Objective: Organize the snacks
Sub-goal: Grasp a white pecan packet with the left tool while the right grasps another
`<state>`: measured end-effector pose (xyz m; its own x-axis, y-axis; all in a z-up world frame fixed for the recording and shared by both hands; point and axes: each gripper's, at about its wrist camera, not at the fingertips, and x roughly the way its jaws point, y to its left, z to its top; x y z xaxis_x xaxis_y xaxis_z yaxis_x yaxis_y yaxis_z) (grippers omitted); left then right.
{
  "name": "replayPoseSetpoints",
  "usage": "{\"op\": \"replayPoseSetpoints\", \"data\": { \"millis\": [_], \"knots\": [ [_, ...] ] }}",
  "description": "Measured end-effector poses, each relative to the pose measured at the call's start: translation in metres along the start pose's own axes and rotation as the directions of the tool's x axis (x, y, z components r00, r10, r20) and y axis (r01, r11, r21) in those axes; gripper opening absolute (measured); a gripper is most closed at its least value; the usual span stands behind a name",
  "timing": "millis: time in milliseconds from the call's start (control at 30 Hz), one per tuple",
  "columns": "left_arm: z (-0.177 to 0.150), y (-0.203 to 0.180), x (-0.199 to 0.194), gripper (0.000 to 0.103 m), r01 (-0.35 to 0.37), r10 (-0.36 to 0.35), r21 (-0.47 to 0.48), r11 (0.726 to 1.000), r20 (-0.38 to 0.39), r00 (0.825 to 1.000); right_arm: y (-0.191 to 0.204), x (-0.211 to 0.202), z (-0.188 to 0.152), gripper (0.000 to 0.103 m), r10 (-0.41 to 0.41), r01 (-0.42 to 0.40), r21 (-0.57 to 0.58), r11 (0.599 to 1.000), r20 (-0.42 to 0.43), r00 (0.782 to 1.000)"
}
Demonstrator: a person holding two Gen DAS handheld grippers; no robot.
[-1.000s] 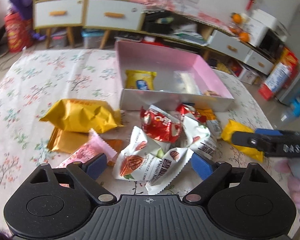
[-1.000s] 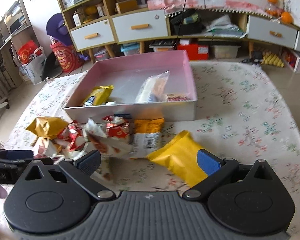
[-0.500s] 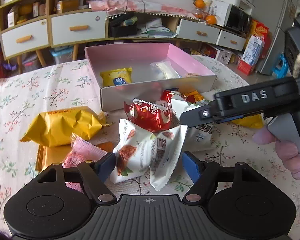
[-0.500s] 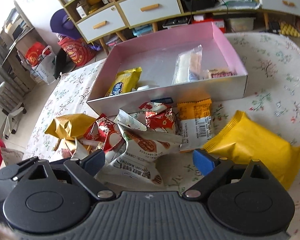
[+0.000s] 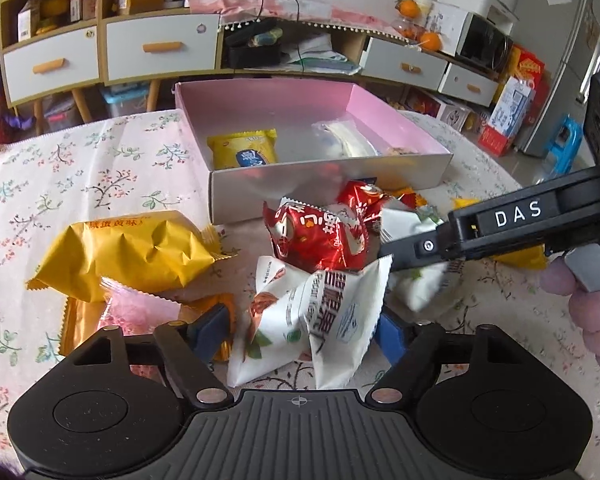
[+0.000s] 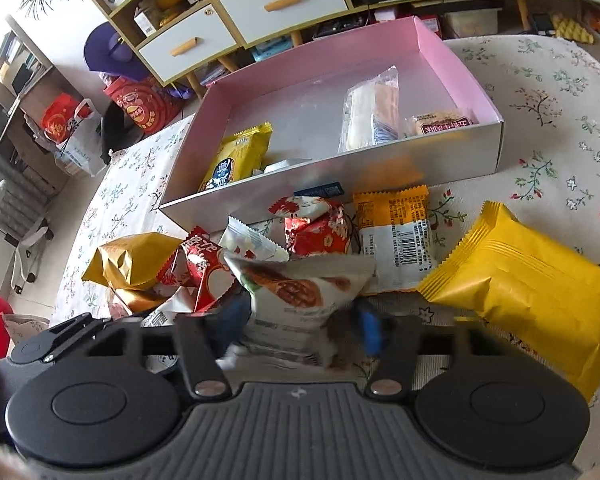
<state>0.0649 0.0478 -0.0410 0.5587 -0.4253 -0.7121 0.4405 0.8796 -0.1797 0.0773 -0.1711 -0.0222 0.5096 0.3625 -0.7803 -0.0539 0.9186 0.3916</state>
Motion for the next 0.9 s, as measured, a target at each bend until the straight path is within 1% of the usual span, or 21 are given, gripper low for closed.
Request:
{"op": "replayPoseSetpoints", "data": {
  "millis": [33,233,467,500,533,733,900],
  "knots": [
    [0.0,0.0,0.001,0.078,-0.001,0.001,0.001,1.0,-0.001,1.0,-0.001,0.002,0.002,0.04,0.005,-0.005,0.006,1.0,-0.005,1.0],
    [0.001,-0.005,0.003,0.078,-0.017,0.017,0.008,1.0,-0.008,1.0,-0.006,-0.001,0.004,0.034,-0.017,0.017,0.0,1.0,-0.002,1.0],
    [0.003,-0.007,0.004,0.075,-0.041,0.041,-0.021,0.999,-0.009,0.999,-0.009,-0.006,0.002,0.034,-0.039,0.039,-0.005,0.999,-0.007,0.999],
    [0.003,-0.008,0.003,0.074,-0.051,0.051,-0.024,0.998,-0.01,0.999,-0.009,-0.006,0.002,0.034,-0.043,0.043,-0.007,0.999,-0.007,0.999],
    [0.003,-0.009,0.003,0.07,-0.063,0.063,-0.025,0.998,-0.011,0.998,-0.009,-0.007,0.002,0.034,-0.049,0.049,-0.01,0.999,-0.007,0.999],
    [0.0,-0.008,-0.002,0.063,-0.1,0.099,-0.054,0.994,-0.004,0.995,-0.011,-0.01,0.002,0.034,-0.072,0.072,-0.011,0.997,-0.008,0.997],
    [0.0,-0.007,-0.009,0.062,-0.112,0.112,-0.082,0.99,0.001,0.994,-0.014,-0.012,0.003,0.034,-0.077,0.077,0.004,0.997,-0.009,0.997]
  ]
}}
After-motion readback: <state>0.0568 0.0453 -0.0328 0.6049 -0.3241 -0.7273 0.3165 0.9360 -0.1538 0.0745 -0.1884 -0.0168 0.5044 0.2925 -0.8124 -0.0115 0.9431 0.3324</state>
